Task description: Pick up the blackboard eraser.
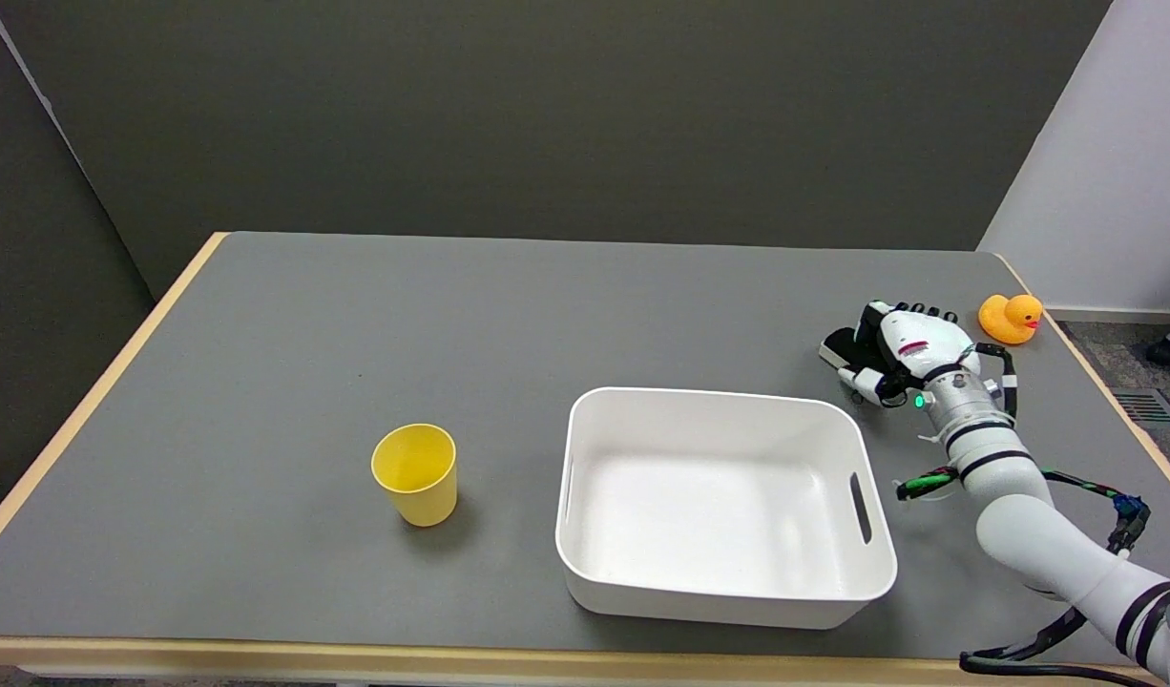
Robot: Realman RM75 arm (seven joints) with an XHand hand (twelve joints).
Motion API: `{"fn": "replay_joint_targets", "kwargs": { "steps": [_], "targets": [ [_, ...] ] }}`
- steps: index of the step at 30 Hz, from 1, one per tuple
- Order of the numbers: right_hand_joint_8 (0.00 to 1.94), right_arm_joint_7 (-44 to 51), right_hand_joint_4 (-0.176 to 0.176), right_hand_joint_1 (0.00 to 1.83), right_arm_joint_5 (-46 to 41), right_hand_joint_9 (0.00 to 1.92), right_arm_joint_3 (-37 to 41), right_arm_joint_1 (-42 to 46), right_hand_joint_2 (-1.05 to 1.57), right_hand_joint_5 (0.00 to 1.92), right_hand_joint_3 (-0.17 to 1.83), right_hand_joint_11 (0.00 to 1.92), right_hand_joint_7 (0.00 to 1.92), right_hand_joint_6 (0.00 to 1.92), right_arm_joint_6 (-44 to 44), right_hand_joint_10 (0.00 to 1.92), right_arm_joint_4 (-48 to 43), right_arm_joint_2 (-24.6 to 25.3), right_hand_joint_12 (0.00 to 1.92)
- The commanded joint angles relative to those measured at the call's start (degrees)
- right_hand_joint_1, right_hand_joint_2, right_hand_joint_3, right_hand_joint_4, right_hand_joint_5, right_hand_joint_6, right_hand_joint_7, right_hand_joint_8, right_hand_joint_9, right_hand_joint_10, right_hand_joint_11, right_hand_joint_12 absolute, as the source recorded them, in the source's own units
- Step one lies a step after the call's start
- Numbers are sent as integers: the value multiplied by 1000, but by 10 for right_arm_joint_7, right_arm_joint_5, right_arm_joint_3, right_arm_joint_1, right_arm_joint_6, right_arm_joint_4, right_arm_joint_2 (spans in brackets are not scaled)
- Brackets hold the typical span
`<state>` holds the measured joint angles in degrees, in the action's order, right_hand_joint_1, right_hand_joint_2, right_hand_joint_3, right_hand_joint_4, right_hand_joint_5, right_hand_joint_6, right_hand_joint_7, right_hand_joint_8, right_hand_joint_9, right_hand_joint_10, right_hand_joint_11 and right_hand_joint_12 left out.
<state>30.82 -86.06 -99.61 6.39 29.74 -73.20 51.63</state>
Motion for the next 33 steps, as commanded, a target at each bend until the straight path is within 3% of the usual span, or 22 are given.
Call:
{"fn": "replay_joint_targets", "kwargs": {
  "steps": [1, 2, 5, 7, 17, 19, 20, 22, 30, 32, 33],
  "targets": [
    [1577, 0, -173, 1167, 37, 725, 1, -11, 1224, 505, 185, 422, 775, 1506, 0, 1463, -4, 0, 1843],
    [1596, 0, -175, 1165, 39, 733, 3, -11, 1261, 495, 119, 451, 768, 1502, 2, 1451, -8, -1, 1858],
    [1616, 0, -176, 1165, 58, 739, 12, -12, 1199, 497, 254, 363, 766, 1502, 3, 1532, -18, -1, 1919],
    [1659, 0, -176, 1154, 65, 749, 16, -13, 1318, 475, 35, 407, 747, 1498, 2, 1479, -22, -2, 1919],
    [1724, -8, -176, 1144, 73, 765, 25, -18, 1348, 470, 3, 332, 719, 1490, 3, 1564, -44, -5, 1910],
    [1711, -8, -176, 1152, 89, 772, 29, -18, 1248, 484, 194, 291, 728, 1481, 3, 1634, -52, -5, 1918],
    [1714, -8, -176, 1141, 95, 767, 31, -18, 1338, 485, 24, 319, 700, 1513, 3, 1578, -54, -6, 1910],
    [1614, -8, -176, 1148, 97, 801, 32, -18, 1201, 587, 262, 295, 641, 1576, 2, 1653, -56, -6, 1921],
    [1651, -43, -176, 1144, 57, 810, 26, -18, 1185, 574, 316, 296, 626, 1600, 3, 1708, -36, -1, 1921],
    [1303, -48, -145, 836, 37, 757, 24, -18, 802, 461, 874, 302, 686, 1039, 3, 1483, -32, 0, 1921],
    [1086, -46, -123, 768, 30, 665, 21, -18, 762, 407, 889, 376, 633, 874, 3, 1377, -29, 0, 1824]
  ]
}}
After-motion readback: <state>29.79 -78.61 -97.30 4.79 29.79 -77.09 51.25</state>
